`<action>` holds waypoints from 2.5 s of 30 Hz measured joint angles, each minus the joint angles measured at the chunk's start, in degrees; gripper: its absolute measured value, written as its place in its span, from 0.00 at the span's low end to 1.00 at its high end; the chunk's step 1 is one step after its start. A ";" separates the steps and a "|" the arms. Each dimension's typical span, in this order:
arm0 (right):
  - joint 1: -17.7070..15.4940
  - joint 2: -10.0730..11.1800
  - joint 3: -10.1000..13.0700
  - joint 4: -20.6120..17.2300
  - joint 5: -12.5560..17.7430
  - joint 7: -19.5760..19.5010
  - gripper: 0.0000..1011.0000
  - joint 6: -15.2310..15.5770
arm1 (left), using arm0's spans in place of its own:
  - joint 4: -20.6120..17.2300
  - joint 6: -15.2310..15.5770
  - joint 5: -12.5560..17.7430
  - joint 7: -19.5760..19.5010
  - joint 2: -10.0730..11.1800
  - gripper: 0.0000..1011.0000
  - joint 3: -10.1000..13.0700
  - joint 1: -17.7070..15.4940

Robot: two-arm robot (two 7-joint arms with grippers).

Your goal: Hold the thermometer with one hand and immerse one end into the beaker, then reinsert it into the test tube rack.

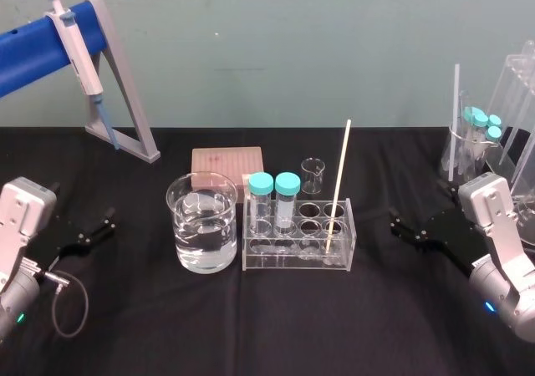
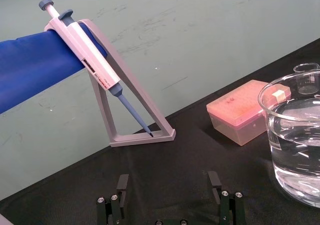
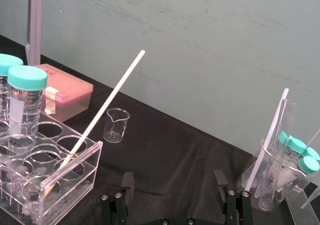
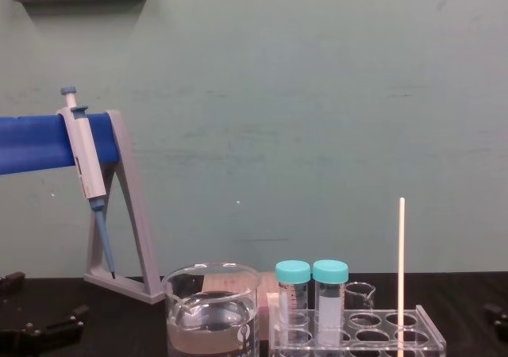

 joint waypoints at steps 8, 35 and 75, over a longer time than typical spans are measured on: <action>0.00 0.00 0.00 0.00 0.00 0.00 0.99 0.00 | 0.00 0.00 0.00 0.00 0.00 0.99 0.00 0.00; 0.06 -0.07 11.86 -9.80 23.69 14.28 0.99 21.48 | 0.00 -0.01 0.00 0.00 0.00 0.99 0.00 0.00; 22.91 -8.18 -0.09 15.79 34.85 26.83 0.99 32.82 | 0.00 -0.01 0.00 0.00 0.00 0.99 0.00 0.00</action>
